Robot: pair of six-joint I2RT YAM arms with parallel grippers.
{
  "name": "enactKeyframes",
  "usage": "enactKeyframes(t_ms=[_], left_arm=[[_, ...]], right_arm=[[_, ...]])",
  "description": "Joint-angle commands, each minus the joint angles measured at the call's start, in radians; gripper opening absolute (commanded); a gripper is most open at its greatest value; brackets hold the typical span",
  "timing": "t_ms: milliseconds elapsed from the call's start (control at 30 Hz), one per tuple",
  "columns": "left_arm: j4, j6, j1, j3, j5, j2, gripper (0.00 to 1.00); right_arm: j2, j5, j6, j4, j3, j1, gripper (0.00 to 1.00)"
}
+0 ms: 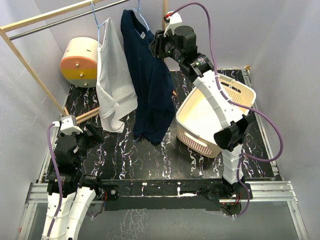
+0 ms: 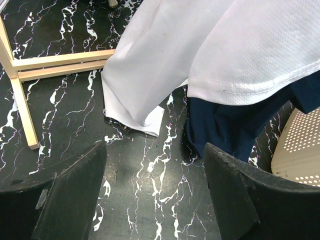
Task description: Remove the t-shirt from the hanger
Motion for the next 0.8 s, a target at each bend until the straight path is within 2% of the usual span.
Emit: enactKeyframes(t_ms=[0, 33, 67, 200, 367, 567, 767], left_arm=[[0.005, 0.004, -0.004, -0.007, 0.010, 0.010, 0.76], [0.006, 0.004, -0.004, -0.006, 0.012, 0.010, 0.76], [0.007, 0.004, -0.004, -0.007, 0.011, 0.010, 0.76], [0.005, 0.004, -0.004, -0.006, 0.011, 0.008, 0.76], [0.005, 0.004, -0.004, -0.006, 0.009, 0.007, 0.76], [0.007, 0.004, -0.004, -0.008, 0.009, 0.002, 0.76], [0.007, 0.004, -0.004, -0.007, 0.011, 0.001, 0.75]], right_arm=[[0.004, 0.047, -0.015, 0.049, 0.062, 0.001, 0.16], [0.000, 0.052, -0.016, 0.074, 0.054, 0.001, 0.09], [-0.014, 0.050, -0.016, 0.109, 0.016, 0.001, 0.08], [-0.117, 0.052, -0.007, 0.354, -0.178, 0.005, 0.08], [-0.161, 0.024, 0.018, 0.526, -0.244, 0.005, 0.08], [-0.176, 0.015, 0.031, 0.618, -0.245, 0.005, 0.08], [-0.183, 0.023, 0.030, 0.631, -0.208, 0.005, 0.08]])
